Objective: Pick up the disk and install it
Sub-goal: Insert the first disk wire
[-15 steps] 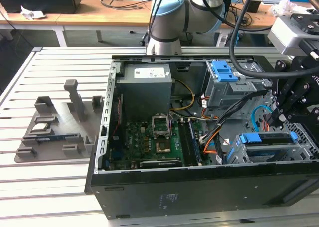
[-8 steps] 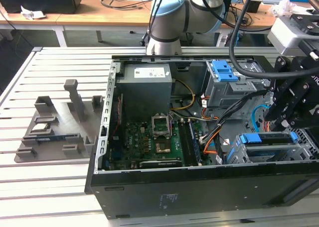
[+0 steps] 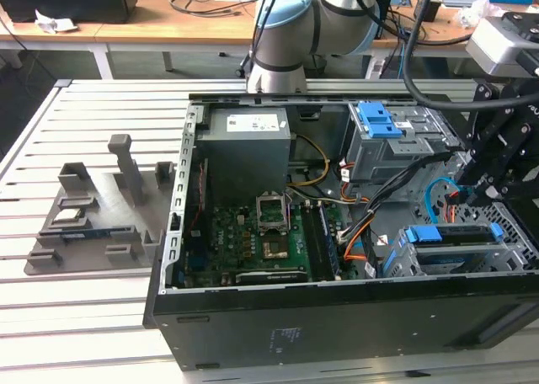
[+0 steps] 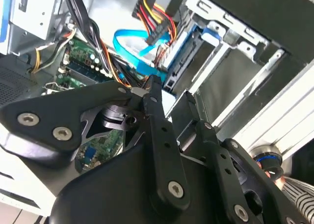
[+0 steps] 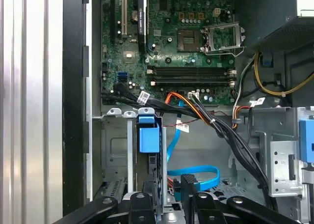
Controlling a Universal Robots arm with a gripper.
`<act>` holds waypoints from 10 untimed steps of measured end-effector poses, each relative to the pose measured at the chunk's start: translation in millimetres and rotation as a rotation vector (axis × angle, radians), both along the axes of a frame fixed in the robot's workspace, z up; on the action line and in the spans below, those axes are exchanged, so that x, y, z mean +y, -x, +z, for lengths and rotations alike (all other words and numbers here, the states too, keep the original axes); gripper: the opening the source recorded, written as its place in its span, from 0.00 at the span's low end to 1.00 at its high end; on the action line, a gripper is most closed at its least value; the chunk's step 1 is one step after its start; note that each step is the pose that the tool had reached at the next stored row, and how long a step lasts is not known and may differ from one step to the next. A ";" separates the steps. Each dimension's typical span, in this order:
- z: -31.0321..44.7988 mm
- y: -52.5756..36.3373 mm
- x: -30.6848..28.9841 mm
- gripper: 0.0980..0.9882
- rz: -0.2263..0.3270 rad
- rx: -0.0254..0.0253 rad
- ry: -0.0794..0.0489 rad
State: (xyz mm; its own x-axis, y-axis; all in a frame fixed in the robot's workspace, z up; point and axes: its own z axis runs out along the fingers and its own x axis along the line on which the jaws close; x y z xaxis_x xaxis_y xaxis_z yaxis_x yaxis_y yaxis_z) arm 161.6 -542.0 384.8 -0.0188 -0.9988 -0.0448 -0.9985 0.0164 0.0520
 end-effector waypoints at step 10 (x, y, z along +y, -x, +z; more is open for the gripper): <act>-8.2 -27.3 19.6 0.30 -0.005 0.0092 0.011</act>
